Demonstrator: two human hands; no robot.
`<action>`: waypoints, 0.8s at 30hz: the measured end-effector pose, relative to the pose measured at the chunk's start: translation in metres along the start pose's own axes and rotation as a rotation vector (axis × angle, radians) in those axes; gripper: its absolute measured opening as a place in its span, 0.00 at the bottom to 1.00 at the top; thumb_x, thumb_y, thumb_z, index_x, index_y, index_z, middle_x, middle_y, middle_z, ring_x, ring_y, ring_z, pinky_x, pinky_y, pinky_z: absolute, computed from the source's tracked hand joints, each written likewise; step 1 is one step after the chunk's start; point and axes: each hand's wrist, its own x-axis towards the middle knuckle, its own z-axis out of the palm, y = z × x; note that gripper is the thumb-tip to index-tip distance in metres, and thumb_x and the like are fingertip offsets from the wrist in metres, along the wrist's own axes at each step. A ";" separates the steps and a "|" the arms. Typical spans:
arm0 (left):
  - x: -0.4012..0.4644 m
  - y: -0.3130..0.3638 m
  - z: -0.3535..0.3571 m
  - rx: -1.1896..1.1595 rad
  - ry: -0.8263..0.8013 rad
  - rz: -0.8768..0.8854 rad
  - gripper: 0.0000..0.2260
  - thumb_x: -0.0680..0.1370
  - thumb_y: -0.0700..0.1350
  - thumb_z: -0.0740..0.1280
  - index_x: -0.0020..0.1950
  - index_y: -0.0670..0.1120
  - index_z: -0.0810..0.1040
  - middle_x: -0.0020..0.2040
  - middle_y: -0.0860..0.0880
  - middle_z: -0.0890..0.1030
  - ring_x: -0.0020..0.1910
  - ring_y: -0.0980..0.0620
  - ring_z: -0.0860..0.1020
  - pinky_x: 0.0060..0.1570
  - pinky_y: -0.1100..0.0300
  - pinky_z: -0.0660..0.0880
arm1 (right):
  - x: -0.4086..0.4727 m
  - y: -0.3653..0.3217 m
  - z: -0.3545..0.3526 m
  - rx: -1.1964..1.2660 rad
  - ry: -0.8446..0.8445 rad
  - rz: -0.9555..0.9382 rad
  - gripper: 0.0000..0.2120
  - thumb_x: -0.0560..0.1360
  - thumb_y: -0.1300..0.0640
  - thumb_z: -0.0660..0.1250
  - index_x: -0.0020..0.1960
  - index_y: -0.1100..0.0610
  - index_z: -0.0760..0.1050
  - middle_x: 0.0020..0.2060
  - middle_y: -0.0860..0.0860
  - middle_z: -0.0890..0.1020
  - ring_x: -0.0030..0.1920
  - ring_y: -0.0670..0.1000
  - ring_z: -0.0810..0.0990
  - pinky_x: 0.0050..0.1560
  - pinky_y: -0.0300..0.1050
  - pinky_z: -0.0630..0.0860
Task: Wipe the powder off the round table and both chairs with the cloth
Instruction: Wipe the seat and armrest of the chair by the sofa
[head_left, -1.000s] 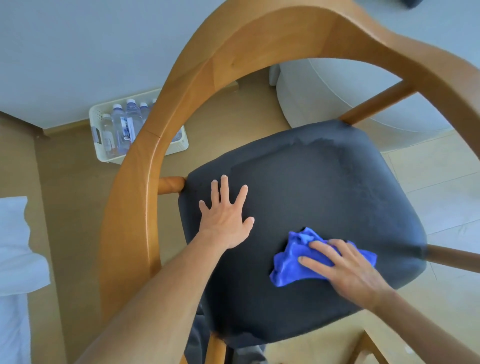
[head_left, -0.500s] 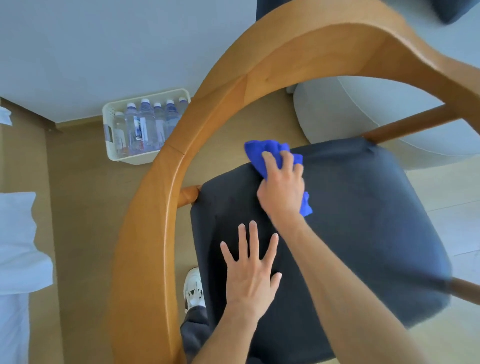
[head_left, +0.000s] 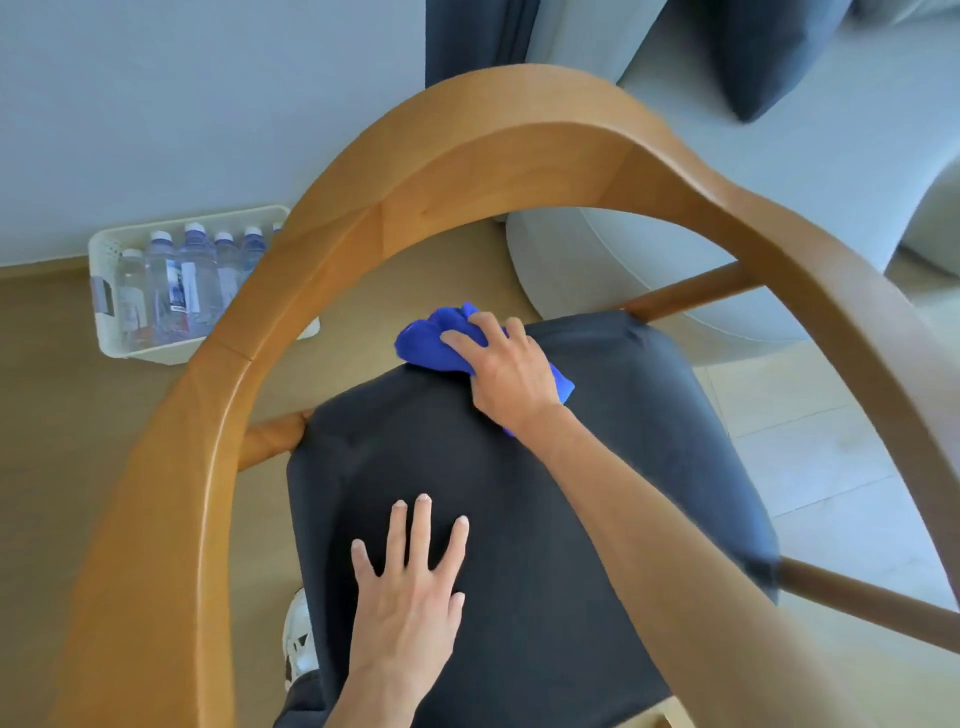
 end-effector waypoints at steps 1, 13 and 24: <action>0.000 -0.001 0.000 0.006 0.005 0.004 0.41 0.57 0.52 0.81 0.67 0.49 0.70 0.69 0.36 0.69 0.67 0.35 0.67 0.49 0.30 0.71 | -0.003 0.020 -0.006 -0.024 0.017 0.049 0.26 0.61 0.66 0.72 0.57 0.52 0.79 0.56 0.58 0.79 0.40 0.62 0.75 0.34 0.50 0.76; 0.004 0.000 -0.001 0.048 0.019 0.025 0.38 0.56 0.50 0.82 0.64 0.45 0.77 0.65 0.34 0.71 0.64 0.32 0.68 0.45 0.29 0.72 | -0.184 0.159 -0.041 0.053 0.153 0.903 0.25 0.75 0.66 0.61 0.71 0.52 0.69 0.67 0.56 0.69 0.58 0.64 0.70 0.57 0.57 0.70; 0.004 0.001 -0.002 0.111 0.007 0.057 0.36 0.58 0.47 0.81 0.65 0.43 0.77 0.65 0.32 0.70 0.62 0.29 0.67 0.41 0.29 0.71 | -0.204 0.026 0.005 0.133 0.349 1.177 0.28 0.67 0.67 0.66 0.65 0.52 0.72 0.62 0.57 0.71 0.47 0.61 0.71 0.40 0.53 0.75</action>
